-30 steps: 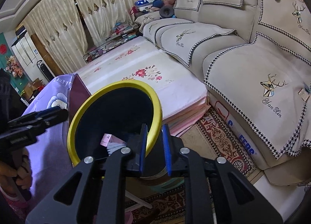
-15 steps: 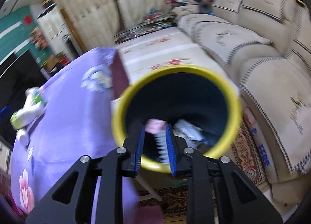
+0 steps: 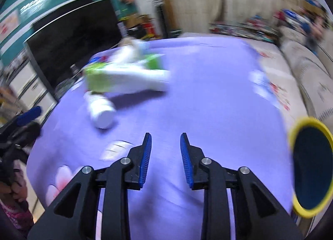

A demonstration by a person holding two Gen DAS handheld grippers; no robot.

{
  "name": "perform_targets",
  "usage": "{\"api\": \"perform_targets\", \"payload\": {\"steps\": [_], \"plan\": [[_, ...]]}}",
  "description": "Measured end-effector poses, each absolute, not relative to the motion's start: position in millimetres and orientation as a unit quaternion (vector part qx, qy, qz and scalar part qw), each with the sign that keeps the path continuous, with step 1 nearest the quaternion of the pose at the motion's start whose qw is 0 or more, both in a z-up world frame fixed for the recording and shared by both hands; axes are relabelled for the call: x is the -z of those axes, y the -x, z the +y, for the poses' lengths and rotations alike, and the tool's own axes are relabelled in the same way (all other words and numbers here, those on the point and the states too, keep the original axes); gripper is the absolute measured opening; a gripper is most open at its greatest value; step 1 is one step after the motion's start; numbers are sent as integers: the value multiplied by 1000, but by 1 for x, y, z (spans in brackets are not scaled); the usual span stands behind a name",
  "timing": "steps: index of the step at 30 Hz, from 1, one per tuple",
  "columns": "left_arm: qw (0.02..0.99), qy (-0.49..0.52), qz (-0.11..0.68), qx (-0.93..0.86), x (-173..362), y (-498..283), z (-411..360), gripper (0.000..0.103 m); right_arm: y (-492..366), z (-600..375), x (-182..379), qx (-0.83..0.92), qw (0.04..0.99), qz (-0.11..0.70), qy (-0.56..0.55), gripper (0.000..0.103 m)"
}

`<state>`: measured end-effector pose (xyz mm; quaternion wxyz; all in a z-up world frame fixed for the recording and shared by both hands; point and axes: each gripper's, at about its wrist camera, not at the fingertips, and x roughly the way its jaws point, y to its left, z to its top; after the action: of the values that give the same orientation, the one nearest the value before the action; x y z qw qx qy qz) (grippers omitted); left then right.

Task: Collect trash
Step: 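Move the right tool to the white pill bottle and close on it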

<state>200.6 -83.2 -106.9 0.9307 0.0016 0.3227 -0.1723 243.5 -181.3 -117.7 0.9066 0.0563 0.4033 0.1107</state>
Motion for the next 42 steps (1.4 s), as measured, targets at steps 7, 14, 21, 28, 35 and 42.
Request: {"api": "perform_targets", "payload": {"steps": [7,14,21,28,35,42], "plan": [[935,17,319,154,118,-202,-48,86,-281,-114,124,-190,884,426,-30,30],[934,25,323,149,120,-200,-51,86,-305,-88,123,-217,881,420,-13,52],[932,26,328,155,125,-200,-54,86,-323,-69,135,-230,870,436,-6,55],[931,24,329,159,126,-201,-59,86,-322,-62,139,-241,864,442,1,51],[932,23,326,158,127,-200,-60,86,-310,-63,133,-244,867,435,1,49],[934,25,321,156,125,-200,-58,86,-283,-84,124,-232,874,426,-11,49]]}}
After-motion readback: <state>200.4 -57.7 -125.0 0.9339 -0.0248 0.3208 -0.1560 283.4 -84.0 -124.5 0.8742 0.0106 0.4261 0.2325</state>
